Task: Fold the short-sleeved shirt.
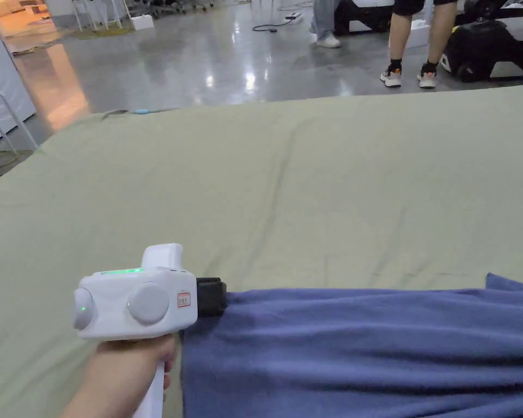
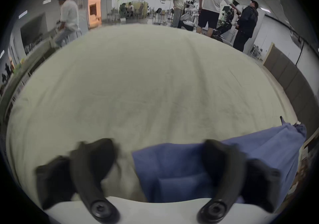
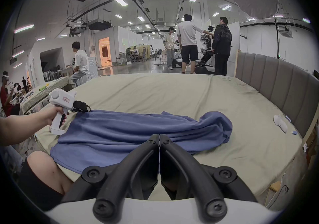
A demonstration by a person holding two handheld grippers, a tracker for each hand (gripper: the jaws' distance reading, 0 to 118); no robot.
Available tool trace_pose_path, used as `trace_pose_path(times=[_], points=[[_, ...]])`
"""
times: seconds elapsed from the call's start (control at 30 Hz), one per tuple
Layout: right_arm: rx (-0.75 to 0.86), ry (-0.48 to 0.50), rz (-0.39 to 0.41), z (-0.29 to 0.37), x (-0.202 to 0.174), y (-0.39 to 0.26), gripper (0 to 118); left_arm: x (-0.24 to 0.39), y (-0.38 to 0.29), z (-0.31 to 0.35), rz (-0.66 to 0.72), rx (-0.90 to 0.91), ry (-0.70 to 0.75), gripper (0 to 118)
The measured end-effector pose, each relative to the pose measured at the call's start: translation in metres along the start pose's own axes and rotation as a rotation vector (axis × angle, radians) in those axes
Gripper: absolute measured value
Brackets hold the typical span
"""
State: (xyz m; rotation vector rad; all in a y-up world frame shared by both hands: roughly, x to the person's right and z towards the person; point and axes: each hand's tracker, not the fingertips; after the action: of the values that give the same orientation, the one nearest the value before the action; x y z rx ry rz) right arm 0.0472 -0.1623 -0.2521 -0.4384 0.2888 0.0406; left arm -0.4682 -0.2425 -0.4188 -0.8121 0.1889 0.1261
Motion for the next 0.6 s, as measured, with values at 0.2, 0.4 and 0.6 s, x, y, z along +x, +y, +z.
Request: trace_pose_path(times=[0.2, 0.4, 0.6], points=[[0.012, 0.019, -0.006, 0.001, 0.001, -0.002, 4, 0.020, -0.019, 0.027, -0.119, -0.022, -0.061, 16], [-0.019, -0.018, -0.002, 0.005, 0.024, -0.014, 4, 0.005, -0.024, 0.097, -0.043, 0.132, -0.196, 7], [-0.095, -0.110, -0.086, -0.042, 0.092, 0.006, 55, 0.019, -0.014, 0.140, -0.066, 0.233, -0.259, 6]])
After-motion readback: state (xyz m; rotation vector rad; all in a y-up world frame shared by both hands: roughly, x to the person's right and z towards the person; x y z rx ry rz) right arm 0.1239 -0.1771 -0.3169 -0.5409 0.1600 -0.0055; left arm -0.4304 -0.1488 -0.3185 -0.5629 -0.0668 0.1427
